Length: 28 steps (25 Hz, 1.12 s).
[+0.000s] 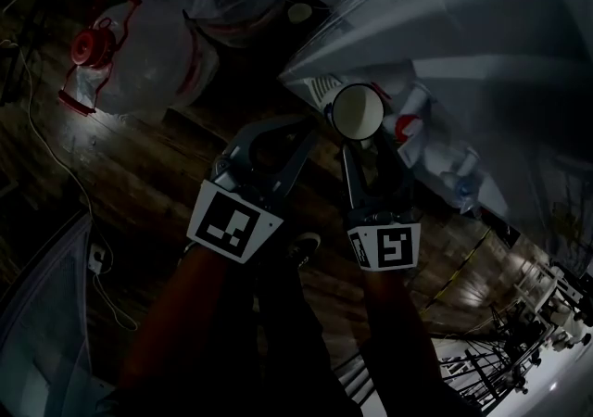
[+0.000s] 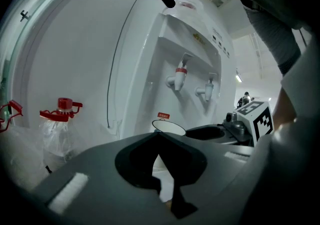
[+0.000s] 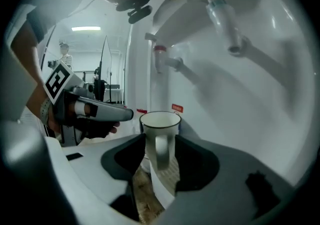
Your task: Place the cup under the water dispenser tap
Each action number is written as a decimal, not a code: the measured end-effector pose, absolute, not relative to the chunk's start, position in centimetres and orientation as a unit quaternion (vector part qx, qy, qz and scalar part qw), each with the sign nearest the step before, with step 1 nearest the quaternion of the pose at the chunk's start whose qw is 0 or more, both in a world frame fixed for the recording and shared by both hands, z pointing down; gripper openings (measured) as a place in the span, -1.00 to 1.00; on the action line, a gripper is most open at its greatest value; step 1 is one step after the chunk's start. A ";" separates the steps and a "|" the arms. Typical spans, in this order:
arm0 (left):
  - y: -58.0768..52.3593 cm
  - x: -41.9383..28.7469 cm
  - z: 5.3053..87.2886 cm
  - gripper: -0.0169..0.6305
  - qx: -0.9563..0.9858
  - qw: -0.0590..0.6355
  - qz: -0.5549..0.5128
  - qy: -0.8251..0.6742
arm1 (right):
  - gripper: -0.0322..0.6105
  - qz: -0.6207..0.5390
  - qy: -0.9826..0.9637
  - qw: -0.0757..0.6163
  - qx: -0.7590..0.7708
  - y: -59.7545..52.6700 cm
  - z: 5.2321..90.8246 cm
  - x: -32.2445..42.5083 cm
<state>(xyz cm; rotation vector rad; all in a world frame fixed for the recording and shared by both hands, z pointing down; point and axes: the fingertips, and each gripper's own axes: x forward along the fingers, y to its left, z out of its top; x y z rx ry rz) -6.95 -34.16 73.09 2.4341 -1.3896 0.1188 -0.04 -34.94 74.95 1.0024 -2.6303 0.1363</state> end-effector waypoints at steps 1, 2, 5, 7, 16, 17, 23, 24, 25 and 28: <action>-34.2 -6.9 73.1 -0.92 0.856 0.168 0.042 -0.488 | -0.30 0.049 -0.922 0.162 0.349 -34.9 74.9 -0.1; -34.2 -6.8 73.0 -0.92 0.856 0.168 0.042 -0.488 | -0.30 0.049 -0.922 0.162 0.347 -34.9 74.9 -0.1; -34.4 -6.7 72.7 -0.92 0.855 0.169 0.040 -0.488 | -0.30 0.046 -0.924 0.162 0.343 -34.9 74.5 -0.1; -34.3 -6.6 72.7 -0.92 0.856 0.167 0.043 -0.487 | -0.30 0.045 -0.923 0.161 0.346 -34.9 74.2 0.1; -34.0 -6.4 72.3 -0.92 0.857 0.160 0.046 -0.488 | -0.30 0.042 -0.922 0.154 0.353 -34.2 73.1 0.8; -33.8 -6.5 72.1 -0.92 0.857 0.158 0.046 -0.488 | -0.30 0.043 -0.922 0.152 0.353 -34.0 72.8 0.9; -31.5 -7.0 69.4 -0.92 0.856 0.146 0.051 -0.493 | -0.30 0.056 -0.927 0.136 0.345 -32.4 69.8 0.5; -31.0 -7.0 68.7 -0.92 0.856 0.145 0.052 -0.493 | -0.30 0.060 -0.929 0.131 0.342 -31.9 68.9 0.3; -30.4 -7.0 67.9 -0.92 0.856 0.144 0.052 -0.494 | -0.31 0.066 -0.930 0.126 0.338 -31.4 68.0 0.2; -28.5 -6.9 64.6 -0.92 0.853 0.144 0.054 -0.500 | -0.41 0.080 -0.937 0.110 0.323 -29.5 64.2 -0.2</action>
